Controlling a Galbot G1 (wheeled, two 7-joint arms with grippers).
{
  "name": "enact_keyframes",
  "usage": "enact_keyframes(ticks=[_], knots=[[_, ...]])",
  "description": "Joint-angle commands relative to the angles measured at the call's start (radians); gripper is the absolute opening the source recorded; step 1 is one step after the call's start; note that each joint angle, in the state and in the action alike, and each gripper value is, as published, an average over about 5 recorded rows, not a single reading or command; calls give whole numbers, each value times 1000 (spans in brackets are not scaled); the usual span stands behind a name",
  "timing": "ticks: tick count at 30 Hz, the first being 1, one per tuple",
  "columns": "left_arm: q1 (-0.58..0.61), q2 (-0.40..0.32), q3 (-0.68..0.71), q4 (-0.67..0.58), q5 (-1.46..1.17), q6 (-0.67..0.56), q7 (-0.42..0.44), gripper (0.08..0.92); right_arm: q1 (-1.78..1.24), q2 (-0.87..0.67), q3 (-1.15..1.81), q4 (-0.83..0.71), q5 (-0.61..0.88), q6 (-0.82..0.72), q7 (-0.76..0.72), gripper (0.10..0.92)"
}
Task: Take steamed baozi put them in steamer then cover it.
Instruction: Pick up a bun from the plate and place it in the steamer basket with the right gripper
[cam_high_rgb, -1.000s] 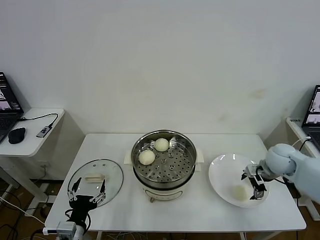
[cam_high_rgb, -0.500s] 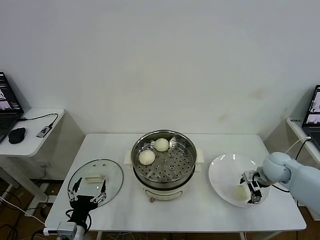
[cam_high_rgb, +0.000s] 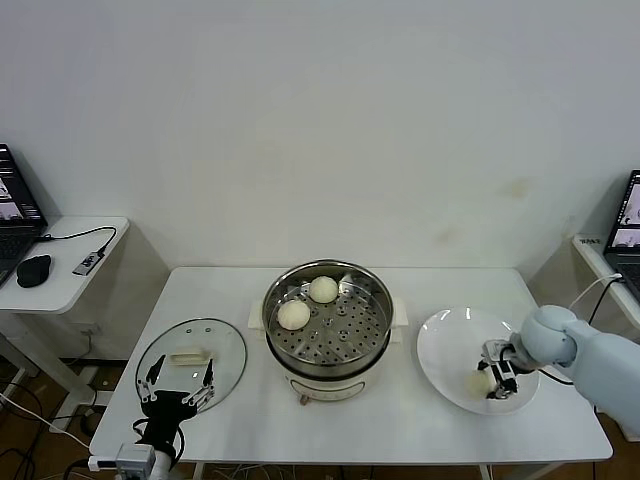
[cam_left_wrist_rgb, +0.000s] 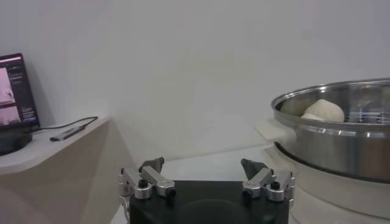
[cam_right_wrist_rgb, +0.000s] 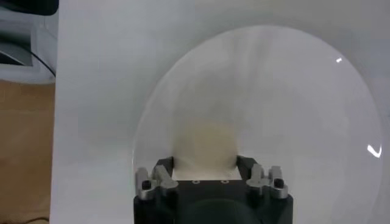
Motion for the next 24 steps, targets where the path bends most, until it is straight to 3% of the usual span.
enact_keyframes(ticks=[1,13,24], knots=[[1,2,0,-4,1,0,0,823,87,-29,-14,22,43,-1,-28,581],[-2,7,6,-12,-2,-1,0,823,620,-30,-218,40,310,-38,-102,580],[-12,3,9,-10,-3,-1,-1,823,918,266,-442,46,461,-42,-27,585]])
